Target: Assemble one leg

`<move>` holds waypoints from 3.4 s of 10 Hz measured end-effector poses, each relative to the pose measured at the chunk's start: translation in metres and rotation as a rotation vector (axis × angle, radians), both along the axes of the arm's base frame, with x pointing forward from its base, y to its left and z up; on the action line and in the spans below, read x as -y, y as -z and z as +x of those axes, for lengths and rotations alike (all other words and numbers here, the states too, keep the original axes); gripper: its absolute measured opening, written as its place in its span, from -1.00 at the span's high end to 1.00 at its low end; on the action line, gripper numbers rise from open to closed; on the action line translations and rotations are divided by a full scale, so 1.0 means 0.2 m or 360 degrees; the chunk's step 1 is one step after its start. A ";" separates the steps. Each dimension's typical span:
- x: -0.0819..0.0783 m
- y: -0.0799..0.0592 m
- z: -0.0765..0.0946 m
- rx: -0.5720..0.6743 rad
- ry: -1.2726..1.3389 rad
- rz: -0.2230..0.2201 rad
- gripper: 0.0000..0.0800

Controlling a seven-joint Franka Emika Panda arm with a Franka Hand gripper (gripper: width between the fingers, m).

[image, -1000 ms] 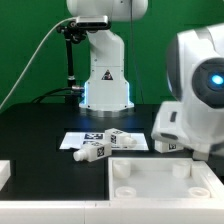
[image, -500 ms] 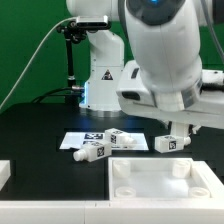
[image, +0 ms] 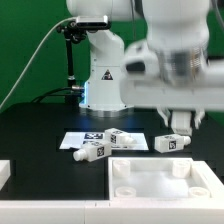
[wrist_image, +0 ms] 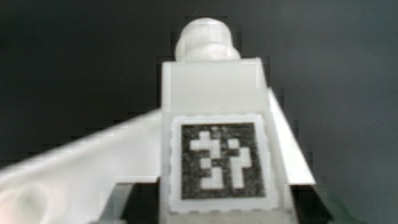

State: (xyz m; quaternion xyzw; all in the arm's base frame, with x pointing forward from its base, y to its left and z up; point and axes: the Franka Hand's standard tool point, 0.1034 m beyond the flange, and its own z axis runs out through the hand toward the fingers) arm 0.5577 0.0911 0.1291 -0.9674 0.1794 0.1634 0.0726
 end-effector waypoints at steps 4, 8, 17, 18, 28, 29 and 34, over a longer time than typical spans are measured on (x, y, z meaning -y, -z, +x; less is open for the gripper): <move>0.06 -0.17 0.26 0.0498 -0.0153 -0.0098 0.29; -0.01 0.05 0.25 0.0972 -0.0251 -0.0234 0.29; -0.08 0.11 0.38 0.1561 -0.0467 -0.0375 0.29; -0.09 0.13 0.40 0.1557 -0.0509 -0.0387 0.29; -0.11 0.28 0.39 0.1532 -0.0522 -0.0399 0.29; -0.12 0.28 0.39 0.1545 -0.0514 -0.0402 0.29; -0.11 0.30 0.38 0.1484 -0.0469 -0.0398 -0.25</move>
Offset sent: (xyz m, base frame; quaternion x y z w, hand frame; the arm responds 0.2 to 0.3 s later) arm 0.0000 0.0000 0.0000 0.0000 0.1938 0.0000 0.9810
